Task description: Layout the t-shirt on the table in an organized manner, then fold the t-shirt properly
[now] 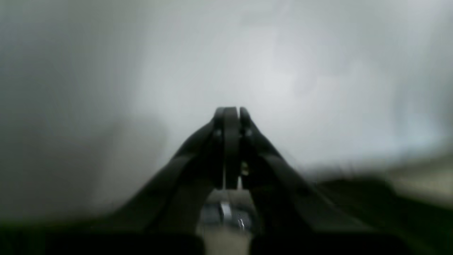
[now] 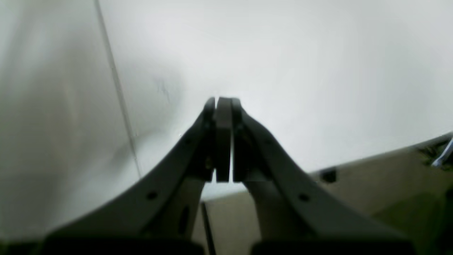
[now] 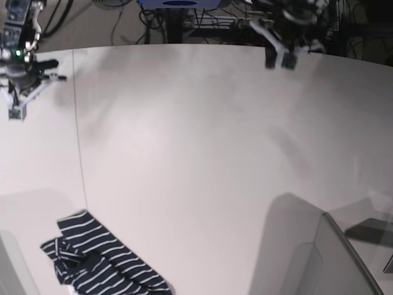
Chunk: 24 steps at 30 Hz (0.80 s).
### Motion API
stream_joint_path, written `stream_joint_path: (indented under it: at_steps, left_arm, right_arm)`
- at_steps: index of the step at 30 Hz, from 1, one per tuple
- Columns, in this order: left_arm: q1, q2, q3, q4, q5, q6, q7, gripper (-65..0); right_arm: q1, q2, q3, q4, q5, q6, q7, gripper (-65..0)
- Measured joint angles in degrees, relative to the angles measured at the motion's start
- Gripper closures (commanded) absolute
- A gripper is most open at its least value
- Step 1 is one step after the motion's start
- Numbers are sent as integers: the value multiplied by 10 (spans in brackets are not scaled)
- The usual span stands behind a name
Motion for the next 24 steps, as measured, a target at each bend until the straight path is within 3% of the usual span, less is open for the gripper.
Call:
stream_joint_path:
  at_steps: [4,7,11,14,19,22,24]
  left_arm:
    - [80,7,12,-11,1,-5,-96,0]
    - [118,19,9,-78,1,-5,-143,0]
    - [94,33,21,-245,1,-6,-207,0]
    - [30,44,37,-415,0,-5,-263,0]
    - [-163,60,110,-773,1,-10,-334,0]
    - [-279,76,156,-979,-2,-4,-384,0]
    - [-323,81,175,-1055,-2,-4,-414,0]
  right_arm:
    - [-87,-16,14,-3,1,6,-16,-8]
    - [-94,-5,20,-73,2,5,-13,-8]
    - [-79,13,18,-216,-3,1,7,-8]
    - [-44,12,14,-356,1,2,46,-8]
    - [78,42,-77,-684,0,1,199,-8]
    - [137,40,-136,-860,0,2,337,-14]
    - [157,31,-165,-949,1,0,420,-15]
